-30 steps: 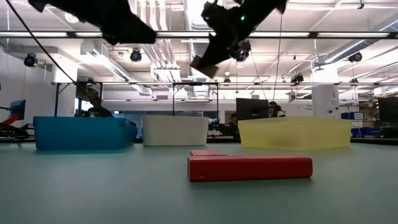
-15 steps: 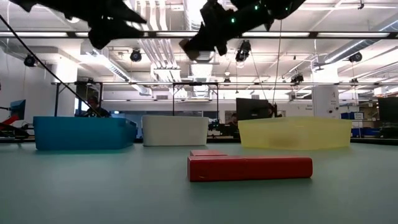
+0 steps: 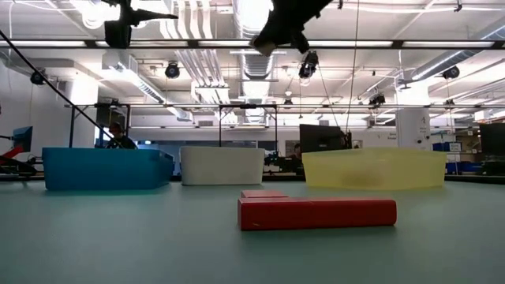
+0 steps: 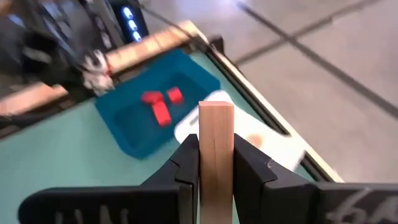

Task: Sort & place blocks by color
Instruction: Put the brown block into the white bin

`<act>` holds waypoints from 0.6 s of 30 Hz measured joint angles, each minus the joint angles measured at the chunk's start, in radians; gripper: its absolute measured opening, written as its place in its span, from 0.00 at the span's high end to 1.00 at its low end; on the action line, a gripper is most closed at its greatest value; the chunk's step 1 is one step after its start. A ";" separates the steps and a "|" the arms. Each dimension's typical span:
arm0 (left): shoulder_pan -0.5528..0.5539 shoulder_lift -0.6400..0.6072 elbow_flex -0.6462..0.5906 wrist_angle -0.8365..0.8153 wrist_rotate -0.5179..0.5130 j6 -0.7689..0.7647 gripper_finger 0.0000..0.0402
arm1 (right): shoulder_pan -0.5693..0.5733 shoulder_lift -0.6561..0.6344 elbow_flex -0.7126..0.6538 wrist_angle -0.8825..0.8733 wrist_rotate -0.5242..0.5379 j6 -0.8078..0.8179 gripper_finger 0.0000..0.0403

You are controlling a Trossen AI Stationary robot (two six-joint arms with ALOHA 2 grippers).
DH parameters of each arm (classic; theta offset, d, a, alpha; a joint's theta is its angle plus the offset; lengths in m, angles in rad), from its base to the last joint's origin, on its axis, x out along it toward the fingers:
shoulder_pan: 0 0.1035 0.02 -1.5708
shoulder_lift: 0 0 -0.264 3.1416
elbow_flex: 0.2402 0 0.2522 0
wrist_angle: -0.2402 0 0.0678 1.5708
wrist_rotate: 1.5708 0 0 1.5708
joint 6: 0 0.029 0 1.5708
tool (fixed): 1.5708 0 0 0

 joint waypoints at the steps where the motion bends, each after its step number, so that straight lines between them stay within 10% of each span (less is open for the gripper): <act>1: 0.007 0.002 0.001 0.001 -0.010 -0.001 0.57 | -0.009 0.013 0.019 -0.032 0.000 -0.002 0.89; 18: 0.230 0.023 -0.016 -0.013 -0.002 0.274 0.57 | -0.184 0.555 0.342 -0.021 -0.121 0.054 0.89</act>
